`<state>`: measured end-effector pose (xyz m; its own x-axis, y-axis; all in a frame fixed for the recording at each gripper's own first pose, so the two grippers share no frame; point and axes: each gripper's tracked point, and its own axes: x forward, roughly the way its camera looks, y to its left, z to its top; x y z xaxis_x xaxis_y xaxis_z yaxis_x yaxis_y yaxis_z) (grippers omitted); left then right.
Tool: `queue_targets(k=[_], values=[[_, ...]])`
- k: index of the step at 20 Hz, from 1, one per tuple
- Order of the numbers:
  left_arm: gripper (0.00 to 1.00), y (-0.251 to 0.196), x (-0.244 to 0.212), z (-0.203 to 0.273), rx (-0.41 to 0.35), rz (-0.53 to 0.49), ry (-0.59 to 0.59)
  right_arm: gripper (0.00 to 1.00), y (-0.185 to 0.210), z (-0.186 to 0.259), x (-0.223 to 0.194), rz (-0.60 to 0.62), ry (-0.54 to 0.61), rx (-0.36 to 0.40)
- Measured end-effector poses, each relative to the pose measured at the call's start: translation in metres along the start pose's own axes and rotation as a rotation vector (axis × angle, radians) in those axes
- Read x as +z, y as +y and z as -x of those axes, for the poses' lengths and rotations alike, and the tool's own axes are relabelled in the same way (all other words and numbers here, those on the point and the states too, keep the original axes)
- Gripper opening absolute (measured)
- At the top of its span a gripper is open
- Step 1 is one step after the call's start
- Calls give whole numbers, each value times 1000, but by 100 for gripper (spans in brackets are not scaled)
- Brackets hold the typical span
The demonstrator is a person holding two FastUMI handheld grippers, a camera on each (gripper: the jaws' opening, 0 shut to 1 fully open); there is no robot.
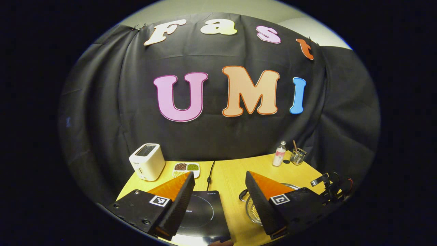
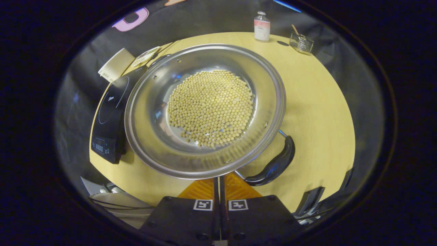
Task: First push the handle of the pot to place it horizontally, then grasp the pot with both hands and set it on the induction cooktop.
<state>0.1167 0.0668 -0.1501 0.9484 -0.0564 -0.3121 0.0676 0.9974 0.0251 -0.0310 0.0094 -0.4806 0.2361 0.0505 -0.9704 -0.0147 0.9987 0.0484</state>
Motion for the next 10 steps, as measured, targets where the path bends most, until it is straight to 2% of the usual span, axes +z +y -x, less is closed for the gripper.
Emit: queue_targets(k=[2, 4, 5, 6, 10], values=[[92, -9, 2, 2, 25, -15, 4, 0, -11, -2, 4, 25, 8, 19], [94, -14, 0, 5, 52, -29, 20, 0, -25, -2, 11, 60, 10, 28], [92, -14, -1, 6, 67, -34, 29, 3, -33, -4, 17, 77, 7, 30], [94, -15, -2, 6, 81, -37, 39, 0, -40, -4, 19, 86, 4, 31], [92, -30, -16, 12, 100, -57, 95, 3, -65, -7, 34, 65, -26, 33]])
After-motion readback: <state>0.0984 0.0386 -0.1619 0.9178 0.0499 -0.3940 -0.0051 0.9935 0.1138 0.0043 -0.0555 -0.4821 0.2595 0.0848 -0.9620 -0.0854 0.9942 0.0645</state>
